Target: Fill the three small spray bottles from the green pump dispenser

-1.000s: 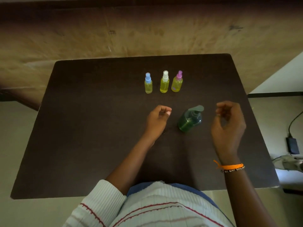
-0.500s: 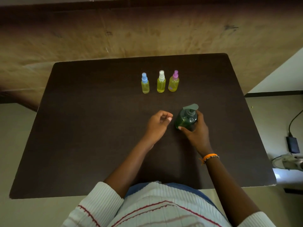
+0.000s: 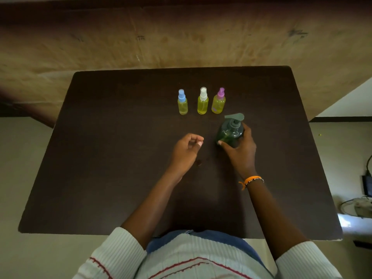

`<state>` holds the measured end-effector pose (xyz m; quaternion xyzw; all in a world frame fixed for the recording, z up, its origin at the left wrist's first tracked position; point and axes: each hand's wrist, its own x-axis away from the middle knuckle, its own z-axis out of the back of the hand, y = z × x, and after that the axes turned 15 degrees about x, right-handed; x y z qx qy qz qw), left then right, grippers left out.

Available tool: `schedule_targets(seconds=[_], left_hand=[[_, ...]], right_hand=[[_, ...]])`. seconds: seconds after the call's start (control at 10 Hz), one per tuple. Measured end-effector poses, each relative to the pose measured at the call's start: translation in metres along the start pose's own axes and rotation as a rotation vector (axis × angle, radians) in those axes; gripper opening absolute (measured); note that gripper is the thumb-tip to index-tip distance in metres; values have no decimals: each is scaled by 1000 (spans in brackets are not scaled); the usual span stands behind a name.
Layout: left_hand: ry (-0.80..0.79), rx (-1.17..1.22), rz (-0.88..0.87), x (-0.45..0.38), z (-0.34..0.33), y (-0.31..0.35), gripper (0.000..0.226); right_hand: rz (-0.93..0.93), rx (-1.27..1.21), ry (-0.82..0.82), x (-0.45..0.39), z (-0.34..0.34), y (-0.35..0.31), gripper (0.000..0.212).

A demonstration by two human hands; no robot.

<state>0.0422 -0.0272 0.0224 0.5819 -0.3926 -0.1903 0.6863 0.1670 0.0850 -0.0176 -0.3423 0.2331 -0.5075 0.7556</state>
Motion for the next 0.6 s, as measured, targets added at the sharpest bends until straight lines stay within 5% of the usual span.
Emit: schedule_targets(seconds=[0.5, 0.6], left_hand=[[21, -113, -52, 2, 9, -12, 14], [8, -136, -74, 1, 10, -10, 14]], right_hand=[[-87, -9, -29, -23, -18, 3, 94], [-87, 3, 104, -5, -22, 4, 88]])
